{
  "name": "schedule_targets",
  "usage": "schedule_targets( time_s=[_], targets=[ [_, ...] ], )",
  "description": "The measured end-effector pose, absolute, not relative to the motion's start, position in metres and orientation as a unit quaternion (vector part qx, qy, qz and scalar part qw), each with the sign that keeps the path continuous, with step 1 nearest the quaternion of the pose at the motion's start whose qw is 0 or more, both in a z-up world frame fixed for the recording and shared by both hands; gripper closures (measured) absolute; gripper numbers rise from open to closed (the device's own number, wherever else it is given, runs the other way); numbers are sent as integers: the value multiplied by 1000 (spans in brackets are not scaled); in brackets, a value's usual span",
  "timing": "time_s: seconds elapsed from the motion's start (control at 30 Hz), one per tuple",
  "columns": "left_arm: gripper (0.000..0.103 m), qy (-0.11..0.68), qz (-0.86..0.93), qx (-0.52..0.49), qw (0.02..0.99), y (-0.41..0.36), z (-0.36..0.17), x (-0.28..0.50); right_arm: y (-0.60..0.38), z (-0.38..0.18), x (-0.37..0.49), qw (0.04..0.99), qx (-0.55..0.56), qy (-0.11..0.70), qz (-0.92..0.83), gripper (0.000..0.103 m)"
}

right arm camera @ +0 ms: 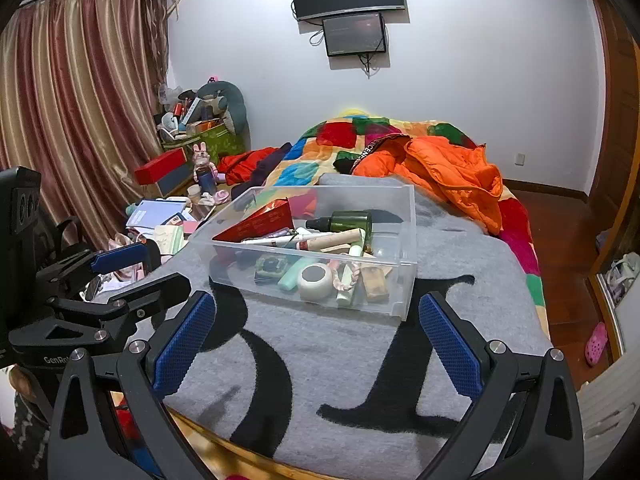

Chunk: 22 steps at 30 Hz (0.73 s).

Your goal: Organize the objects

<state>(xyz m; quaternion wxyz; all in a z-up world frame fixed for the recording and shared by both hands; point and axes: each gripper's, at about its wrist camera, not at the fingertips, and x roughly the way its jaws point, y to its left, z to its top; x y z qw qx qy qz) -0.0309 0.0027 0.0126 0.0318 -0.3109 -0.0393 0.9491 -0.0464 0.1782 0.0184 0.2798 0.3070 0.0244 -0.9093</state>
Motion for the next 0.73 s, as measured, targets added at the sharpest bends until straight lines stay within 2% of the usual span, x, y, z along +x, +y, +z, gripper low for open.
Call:
schedule_targets(
  time_s=[0.73],
  targets=[
    [10, -38, 951, -307, 31, 4, 13, -29, 175, 17, -46, 284, 313, 23, -906, 1]
  ],
)
